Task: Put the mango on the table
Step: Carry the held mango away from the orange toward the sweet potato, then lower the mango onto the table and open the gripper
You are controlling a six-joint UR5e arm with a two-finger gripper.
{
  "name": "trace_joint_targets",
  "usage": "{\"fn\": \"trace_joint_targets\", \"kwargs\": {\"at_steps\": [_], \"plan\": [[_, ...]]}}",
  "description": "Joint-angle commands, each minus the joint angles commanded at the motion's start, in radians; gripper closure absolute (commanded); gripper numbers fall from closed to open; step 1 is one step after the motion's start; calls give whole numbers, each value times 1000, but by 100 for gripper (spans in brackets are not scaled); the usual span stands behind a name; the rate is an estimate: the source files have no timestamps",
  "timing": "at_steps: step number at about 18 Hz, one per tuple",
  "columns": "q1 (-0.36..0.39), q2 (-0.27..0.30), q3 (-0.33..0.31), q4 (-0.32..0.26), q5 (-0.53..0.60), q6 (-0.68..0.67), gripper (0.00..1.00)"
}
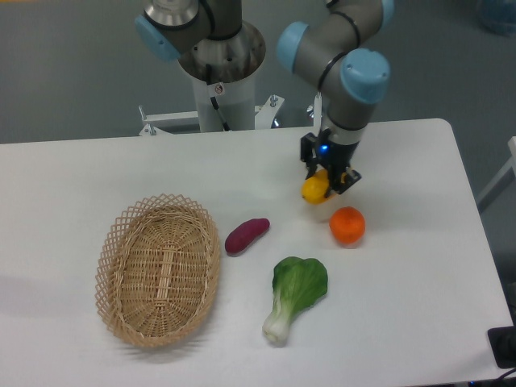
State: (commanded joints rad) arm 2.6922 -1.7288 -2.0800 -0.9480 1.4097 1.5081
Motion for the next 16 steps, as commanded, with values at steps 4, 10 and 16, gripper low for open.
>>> {"fn": "trace_joint_targets", "kwargs": {"at_steps": [4, 10, 16], "plan": [[-38, -11, -2, 2, 2, -78, 45], [-41, -18, 0, 2, 0, -114, 42], [-41, -20, 14, 6, 0, -112, 4]]}}
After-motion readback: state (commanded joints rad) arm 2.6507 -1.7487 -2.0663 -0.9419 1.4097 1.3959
